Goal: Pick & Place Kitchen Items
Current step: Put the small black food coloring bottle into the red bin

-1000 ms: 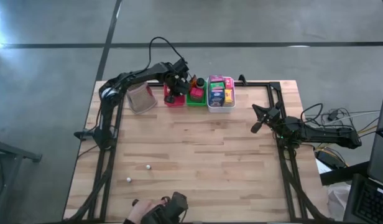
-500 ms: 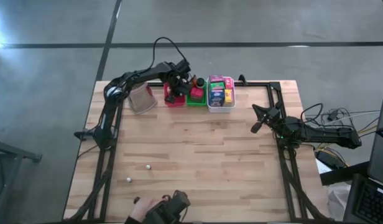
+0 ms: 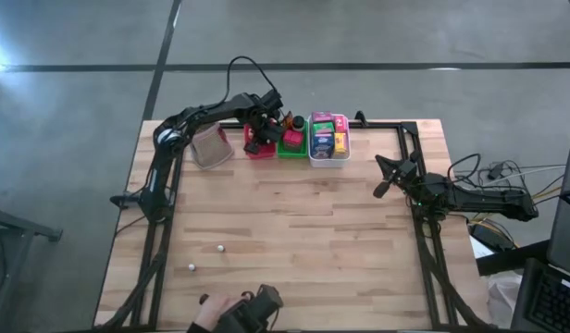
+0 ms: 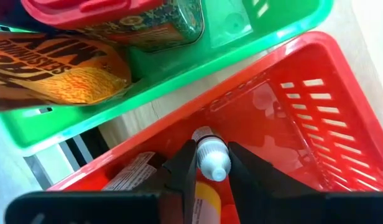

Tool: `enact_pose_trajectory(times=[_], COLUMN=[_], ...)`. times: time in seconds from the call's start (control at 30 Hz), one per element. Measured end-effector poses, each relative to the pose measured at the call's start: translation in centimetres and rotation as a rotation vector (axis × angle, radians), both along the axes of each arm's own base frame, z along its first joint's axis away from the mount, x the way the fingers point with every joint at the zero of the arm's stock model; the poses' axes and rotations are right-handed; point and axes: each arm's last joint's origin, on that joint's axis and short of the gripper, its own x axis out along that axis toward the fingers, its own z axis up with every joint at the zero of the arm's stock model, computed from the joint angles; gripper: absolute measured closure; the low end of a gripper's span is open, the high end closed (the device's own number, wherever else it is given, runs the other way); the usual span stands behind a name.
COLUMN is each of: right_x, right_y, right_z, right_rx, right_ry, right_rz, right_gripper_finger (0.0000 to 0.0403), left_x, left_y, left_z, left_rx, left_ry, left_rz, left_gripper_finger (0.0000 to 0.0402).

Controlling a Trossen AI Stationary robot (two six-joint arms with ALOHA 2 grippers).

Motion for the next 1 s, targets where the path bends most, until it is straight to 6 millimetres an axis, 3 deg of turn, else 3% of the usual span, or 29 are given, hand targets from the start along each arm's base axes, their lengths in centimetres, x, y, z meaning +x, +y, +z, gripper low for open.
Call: enact_pose_trajectory(times=[1.0], right_x=[0.00], right_y=[0.00], right_z=[0.00], right_rx=[0.000], right_ry=[0.000], right_rz=[0.000], right_gripper_finger=[0.0394], left_x=[0.28], left_y=[-0.21], left_z=[0.19], left_rx=[0.064], left_ry=[0.022], left_rz=[0.008], left_gripper_finger=[0.0319])
